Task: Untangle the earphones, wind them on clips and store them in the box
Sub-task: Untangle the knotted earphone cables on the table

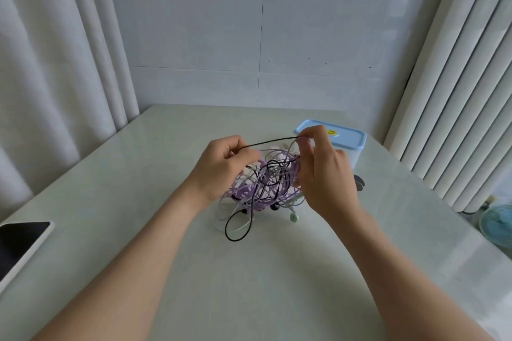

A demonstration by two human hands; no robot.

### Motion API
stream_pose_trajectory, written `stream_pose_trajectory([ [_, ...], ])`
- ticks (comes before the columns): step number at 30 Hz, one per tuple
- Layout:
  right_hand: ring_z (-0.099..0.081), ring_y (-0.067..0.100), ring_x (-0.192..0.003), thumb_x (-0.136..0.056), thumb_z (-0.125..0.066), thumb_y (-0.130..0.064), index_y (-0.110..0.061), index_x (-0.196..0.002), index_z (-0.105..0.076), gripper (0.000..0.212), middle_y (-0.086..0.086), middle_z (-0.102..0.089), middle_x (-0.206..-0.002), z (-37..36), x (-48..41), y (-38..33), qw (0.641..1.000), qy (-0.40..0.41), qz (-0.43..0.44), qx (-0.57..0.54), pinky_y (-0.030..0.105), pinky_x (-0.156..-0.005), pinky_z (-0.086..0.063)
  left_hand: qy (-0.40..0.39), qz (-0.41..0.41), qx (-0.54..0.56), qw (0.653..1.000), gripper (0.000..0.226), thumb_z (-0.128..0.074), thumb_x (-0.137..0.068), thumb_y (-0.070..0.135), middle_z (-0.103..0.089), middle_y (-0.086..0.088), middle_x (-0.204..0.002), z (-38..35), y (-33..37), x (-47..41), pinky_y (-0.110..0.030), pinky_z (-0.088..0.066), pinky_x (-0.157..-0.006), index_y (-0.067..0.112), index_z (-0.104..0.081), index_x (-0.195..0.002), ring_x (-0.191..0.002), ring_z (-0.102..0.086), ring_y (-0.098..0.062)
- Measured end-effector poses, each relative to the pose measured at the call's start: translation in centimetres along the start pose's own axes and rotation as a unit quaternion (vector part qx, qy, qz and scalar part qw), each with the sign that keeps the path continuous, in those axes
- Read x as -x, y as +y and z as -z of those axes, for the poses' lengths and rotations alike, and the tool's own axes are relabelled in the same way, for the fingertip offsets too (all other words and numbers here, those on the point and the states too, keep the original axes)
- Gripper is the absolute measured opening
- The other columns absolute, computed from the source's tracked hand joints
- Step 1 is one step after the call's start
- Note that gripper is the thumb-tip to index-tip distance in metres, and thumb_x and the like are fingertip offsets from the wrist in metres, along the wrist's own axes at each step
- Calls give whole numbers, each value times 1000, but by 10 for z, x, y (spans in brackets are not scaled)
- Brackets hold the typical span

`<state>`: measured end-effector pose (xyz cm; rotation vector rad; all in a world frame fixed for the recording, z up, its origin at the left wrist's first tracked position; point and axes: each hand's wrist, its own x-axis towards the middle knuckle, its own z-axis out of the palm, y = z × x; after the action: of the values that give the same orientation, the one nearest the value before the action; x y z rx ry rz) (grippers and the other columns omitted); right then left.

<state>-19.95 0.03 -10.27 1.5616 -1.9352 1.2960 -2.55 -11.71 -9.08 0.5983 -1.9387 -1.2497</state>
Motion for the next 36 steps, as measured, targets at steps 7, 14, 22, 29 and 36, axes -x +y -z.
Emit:
stream_pose_trajectory([
  [7,-58,31,-48,-107,-46,-35,-17,-78,-48,34,4,-63,-53,6,0,-6,993,-69,-29,-92,48,-56,-51,167,-38,3,985,12,-65,-102,16,-73,-12,-88,-1,-6,-5,-40,-60,-61,7,-58,-101,-66,-75,-26],
  [14,-58,22,-53,-105,-51,-46,-25,-91,-59,27,-10,-60,-57,4,-1,-1,999,13,-42,5,37,-54,-48,153,83,-12,985,49,-62,-99,51,-63,1,-55,5,-10,-8,-32,-49,-57,8,-72,-78,-51,-59,-21],
  [22,-55,27,-103,-89,-70,-22,-25,-114,-71,25,2,-56,-115,10,-1,-6,992,2,50,112,43,-85,-48,82,83,-52,992,42,-60,-96,51,-44,10,-55,3,-17,-8,-35,-40,-70,19,-74,-73,-64,-47,-17],
  [29,-45,13,-88,-74,-82,-67,-33,-77,-75,34,-9,-49,-90,6,15,-39,963,-190,189,-7,31,-84,-36,82,73,-56,992,32,-54,-87,40,-50,11,-60,1,-16,-8,-34,-41,-71,20,-76,-78,-63,-47,-13],
  [36,-43,18,-97,-91,-69,-54,-36,-85,-78,21,-13,-52,-98,-4,17,-26,952,-264,152,10,39,-96,-37,67,89,-23,994,45,-43,-70,25,-73,3,-71,3,-11,-6,-31,-41,-73,24,-82,-92,-66,-57,2],
])
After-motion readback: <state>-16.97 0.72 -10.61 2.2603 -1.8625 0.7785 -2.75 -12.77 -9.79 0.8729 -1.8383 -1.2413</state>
